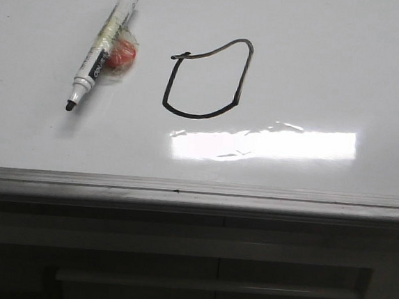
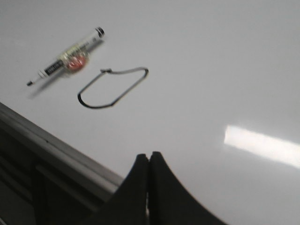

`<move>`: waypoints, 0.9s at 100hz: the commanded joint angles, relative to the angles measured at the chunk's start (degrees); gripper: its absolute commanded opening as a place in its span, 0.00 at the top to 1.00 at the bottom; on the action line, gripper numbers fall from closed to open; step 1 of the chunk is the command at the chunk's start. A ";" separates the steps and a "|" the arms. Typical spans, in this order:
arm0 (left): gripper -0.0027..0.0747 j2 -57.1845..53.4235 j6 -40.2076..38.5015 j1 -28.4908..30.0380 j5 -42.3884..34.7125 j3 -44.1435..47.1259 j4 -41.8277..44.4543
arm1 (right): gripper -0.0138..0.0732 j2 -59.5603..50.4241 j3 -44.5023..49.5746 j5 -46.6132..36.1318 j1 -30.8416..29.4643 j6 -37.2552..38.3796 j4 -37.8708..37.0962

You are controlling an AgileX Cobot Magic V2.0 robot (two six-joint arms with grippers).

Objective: Write number 0 on whiteboard

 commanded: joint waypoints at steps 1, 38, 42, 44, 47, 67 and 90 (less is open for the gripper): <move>0.99 -1.67 -0.63 0.07 -3.03 1.87 -0.17 | 0.92 -1.72 2.61 -3.77 -3.36 11.80 -7.93; 0.99 -1.67 -0.63 0.07 -3.03 1.87 -0.17 | 0.92 -9.23 3.79 17.43 -12.32 11.80 -8.15; 0.99 -1.67 -0.63 0.07 -3.03 1.87 -0.17 | 0.92 -9.34 3.79 17.31 -12.32 11.80 -8.15; 0.99 -1.67 -0.63 0.07 -3.03 1.87 -0.17 | 0.92 -9.45 3.79 17.12 -12.32 11.80 -8.15; 0.99 -1.67 -0.63 0.07 -3.03 1.87 -0.17 | 0.92 -9.45 3.79 16.72 -12.32 11.80 -8.15; 0.99 -1.67 -0.63 0.07 -3.03 1.87 -0.17 | 0.92 -9.45 3.79 16.73 -12.32 11.80 -8.15; 0.99 -1.67 -0.63 0.07 -3.03 1.87 -0.17 | 0.92 -9.45 3.79 16.73 -12.32 11.80 -8.15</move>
